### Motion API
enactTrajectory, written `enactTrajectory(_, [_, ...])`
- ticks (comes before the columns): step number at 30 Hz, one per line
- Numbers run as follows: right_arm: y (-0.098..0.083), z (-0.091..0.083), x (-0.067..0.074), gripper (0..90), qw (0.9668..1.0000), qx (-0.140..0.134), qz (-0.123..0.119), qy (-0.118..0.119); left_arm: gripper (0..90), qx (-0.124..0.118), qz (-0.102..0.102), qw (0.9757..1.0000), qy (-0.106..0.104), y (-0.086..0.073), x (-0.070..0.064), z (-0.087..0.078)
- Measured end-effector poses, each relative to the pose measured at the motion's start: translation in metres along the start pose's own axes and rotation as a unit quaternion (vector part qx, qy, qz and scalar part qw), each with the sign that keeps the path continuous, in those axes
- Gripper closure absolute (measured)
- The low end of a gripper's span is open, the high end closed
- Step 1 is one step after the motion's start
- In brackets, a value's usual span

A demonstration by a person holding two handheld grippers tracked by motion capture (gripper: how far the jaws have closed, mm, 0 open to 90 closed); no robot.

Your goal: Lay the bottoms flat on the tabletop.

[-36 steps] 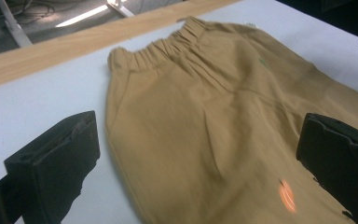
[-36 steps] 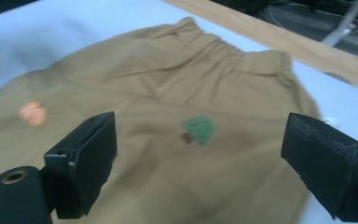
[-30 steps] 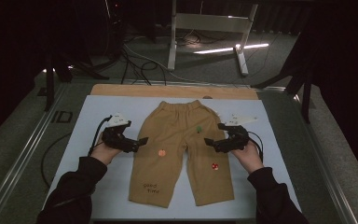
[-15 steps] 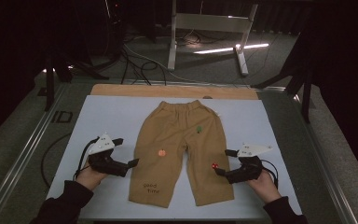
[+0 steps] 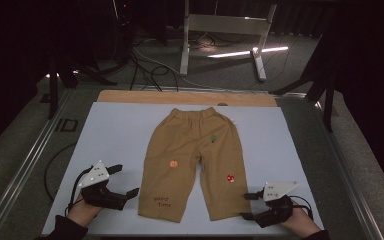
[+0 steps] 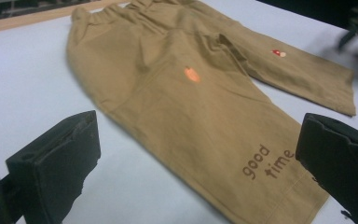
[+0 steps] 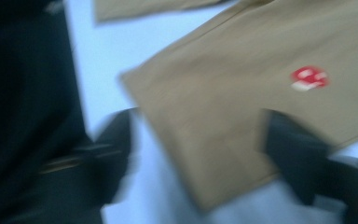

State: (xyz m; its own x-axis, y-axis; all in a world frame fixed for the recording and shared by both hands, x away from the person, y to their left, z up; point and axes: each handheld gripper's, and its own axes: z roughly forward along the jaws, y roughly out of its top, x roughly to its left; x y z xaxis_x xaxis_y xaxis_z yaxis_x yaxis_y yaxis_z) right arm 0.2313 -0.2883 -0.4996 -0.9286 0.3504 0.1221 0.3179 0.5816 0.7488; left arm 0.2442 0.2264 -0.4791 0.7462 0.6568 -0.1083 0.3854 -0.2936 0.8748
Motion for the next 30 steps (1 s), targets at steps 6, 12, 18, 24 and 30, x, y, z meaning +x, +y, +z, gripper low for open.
enactTrajectory(6, [-0.01,0.008,0.007,58.0,0.9964,0.048,-0.068,-0.017,0.6,-0.004,0.006,1.0,0.004,0.0,-0.004,-0.004])
enactTrajectory(12, [-0.01,0.011,0.01,72.8,0.9903,0.063,-0.116,-0.045,0.6,-0.012,0.002,0.9999,0.004,-0.001,-0.002,-0.006])
enactTrajectory(18, [-0.005,0.013,0.007,89.0,0.9907,0.074,-0.101,-0.053,0.7,-0.017,-0.004,0.9998,0.008,-0.003,0.002,-0.008])
enactTrajectory(24, [-0.006,-0.002,0.0,89.4,0.9939,0.066,-0.086,-0.021,0.7,-0.012,-0.005,0.9999,0.007,-0.005,0.003,-0.007])
enactTrajectory(30, [-0.013,-0.012,-0.003,89.3,0.9956,0.066,-0.065,-0.013,0.7,-0.005,-0.003,1.0,0.006,-0.006,0.004,-0.006])
